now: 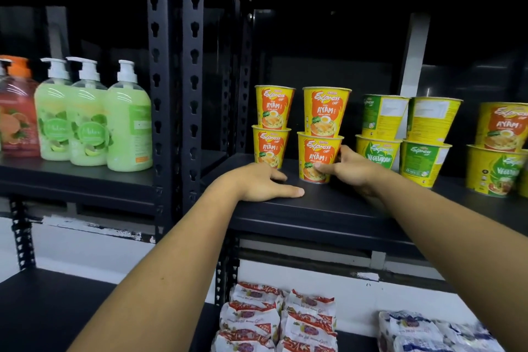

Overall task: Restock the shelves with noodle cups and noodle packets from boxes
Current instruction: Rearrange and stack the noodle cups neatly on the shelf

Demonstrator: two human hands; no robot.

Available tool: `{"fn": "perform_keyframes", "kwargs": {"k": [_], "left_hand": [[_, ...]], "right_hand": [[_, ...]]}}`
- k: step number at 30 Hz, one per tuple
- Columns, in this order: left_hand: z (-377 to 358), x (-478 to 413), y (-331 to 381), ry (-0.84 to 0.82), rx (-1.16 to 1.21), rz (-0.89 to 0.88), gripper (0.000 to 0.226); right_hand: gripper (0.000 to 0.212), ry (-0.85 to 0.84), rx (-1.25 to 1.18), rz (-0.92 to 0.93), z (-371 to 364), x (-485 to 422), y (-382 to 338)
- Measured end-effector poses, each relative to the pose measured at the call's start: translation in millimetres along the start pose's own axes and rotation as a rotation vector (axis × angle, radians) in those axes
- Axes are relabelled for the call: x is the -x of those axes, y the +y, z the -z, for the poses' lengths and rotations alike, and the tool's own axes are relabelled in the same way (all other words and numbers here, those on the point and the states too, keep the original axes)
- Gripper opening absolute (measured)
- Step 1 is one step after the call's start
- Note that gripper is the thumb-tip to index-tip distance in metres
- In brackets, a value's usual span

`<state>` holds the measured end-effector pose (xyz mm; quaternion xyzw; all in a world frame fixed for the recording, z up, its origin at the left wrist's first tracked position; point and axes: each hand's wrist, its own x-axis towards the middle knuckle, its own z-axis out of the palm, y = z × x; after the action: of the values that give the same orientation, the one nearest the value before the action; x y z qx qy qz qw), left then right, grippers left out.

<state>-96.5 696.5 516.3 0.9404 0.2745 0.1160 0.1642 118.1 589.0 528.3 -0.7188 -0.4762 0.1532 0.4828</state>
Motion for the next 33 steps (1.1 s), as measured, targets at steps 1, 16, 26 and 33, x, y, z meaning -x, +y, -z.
{"fn": "perform_keyframes", "kwargs": {"k": [1, 16, 26, 33], "left_hand": [[-0.1, -0.7, -0.8, 0.007, 0.001, -0.001, 0.092], [-0.7, -0.1, -0.5, 0.038, -0.019, -0.008, 0.084], [-0.6, 0.7, 1.9, 0.025, -0.041, -0.005, 0.083], [-0.3, 1.6, 3.1, 0.017, -0.043, -0.008, 0.081]], "right_hand": [[0.078, 0.001, 0.010, -0.009, -0.9, -5.7, -1.6], [0.073, 0.106, 0.125, 0.025, -16.2, -35.1, 13.4], [0.072, 0.124, 0.297, 0.060, -16.4, -36.3, 11.2], [0.070, 0.139, 0.377, 0.066, -18.1, -33.8, 8.1]]}}
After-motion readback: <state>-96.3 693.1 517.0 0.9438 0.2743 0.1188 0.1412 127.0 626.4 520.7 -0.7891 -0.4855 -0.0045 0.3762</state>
